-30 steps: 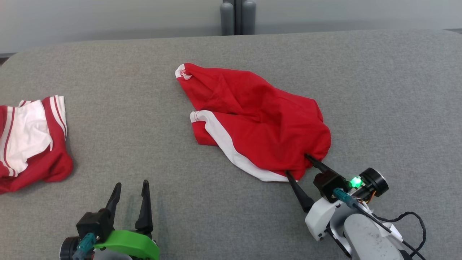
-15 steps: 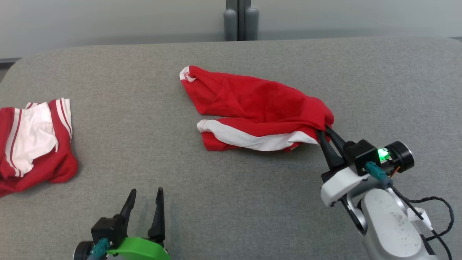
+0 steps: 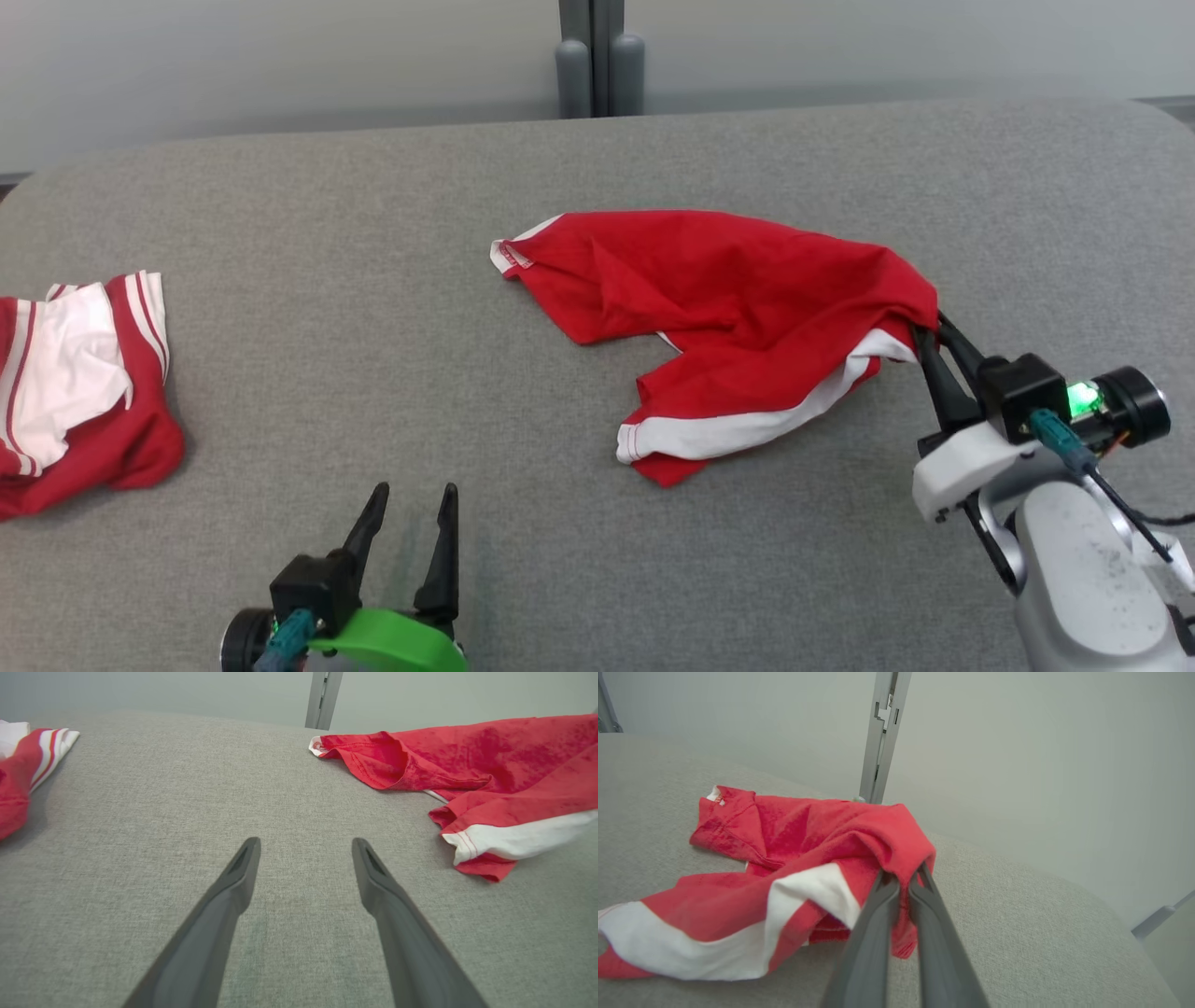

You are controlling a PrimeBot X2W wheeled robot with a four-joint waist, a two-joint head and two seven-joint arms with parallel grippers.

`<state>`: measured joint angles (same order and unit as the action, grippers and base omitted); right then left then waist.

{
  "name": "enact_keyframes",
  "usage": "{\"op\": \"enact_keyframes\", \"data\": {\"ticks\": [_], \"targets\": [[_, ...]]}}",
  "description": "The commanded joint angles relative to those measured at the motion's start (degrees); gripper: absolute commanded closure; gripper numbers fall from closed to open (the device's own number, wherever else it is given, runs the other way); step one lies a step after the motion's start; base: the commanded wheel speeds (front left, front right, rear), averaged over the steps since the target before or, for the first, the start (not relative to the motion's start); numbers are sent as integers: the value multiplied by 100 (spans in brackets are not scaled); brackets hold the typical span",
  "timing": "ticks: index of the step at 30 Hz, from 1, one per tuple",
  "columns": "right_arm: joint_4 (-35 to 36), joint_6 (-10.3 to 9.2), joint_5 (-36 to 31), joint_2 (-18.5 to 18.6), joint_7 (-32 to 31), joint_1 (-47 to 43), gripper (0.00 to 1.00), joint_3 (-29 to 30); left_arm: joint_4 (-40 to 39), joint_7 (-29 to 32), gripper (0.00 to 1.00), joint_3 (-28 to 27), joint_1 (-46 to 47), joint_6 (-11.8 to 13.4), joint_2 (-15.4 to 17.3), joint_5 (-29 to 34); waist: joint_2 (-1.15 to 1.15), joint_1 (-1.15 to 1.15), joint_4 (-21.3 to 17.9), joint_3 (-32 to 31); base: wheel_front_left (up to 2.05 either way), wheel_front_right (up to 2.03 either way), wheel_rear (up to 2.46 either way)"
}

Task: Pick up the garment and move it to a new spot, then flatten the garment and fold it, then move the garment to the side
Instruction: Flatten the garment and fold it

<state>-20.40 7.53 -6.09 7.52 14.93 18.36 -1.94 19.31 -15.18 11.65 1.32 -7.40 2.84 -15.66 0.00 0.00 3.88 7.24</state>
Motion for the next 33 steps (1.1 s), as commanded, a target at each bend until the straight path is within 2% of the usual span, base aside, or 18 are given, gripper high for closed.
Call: {"op": "enact_keyframes", "data": {"ticks": [1,2,3,8,9,10,11,12,17,26,33], "targets": [[-150,-8,-127,38,-25,242,100,-4,-28,5,0,54,198,-12,15,-31,0,0,79,274,0,0,0],[-346,-8,-170,43,-21,381,99,-5,-42,5,0,94,260,-12,15,-44,0,0,109,368,0,0,0],[-501,-8,-217,39,-23,498,92,3,-52,5,0,135,314,-12,15,-52,0,0,140,449,0,0,0],[-1433,-8,-566,-61,-38,1179,80,71,-98,5,0,392,648,-12,14,-104,0,0,301,809,0,0,0],[-1603,-8,-639,-76,-36,1261,75,92,-101,5,0,429,692,-12,15,-114,0,0,322,849,0,0,0],[-1834,-8,-714,-112,-23,1387,58,154,-102,5,0,488,752,-12,14,-125,0,0,348,895,0,0,0],[-1939,-8,-757,-132,-16,1443,46,196,-101,5,0,515,775,-12,14,-124,0,0,355,910,0,0,0],[-2134,-9,-851,-162,-5,1523,0,285,-103,5,0,551,808,-12,15,-140,0,0,360,932,0,0,0],[-2361,-9,-1005,-280,24,1661,0,621,-123,5,0,633,871,-12,14,-170,0,0,256,907,0,0,0],[-738,-8,-463,-409,33,883,0,783,-173,5,0,791,712,-12,15,-215,0,0,-234,580,0,0,0],[-119,-8,-153,-447,27,141,0,697,-16,5,0,1242,741,-12,20,-440,0,0,-665,411,0,0,0]]}}
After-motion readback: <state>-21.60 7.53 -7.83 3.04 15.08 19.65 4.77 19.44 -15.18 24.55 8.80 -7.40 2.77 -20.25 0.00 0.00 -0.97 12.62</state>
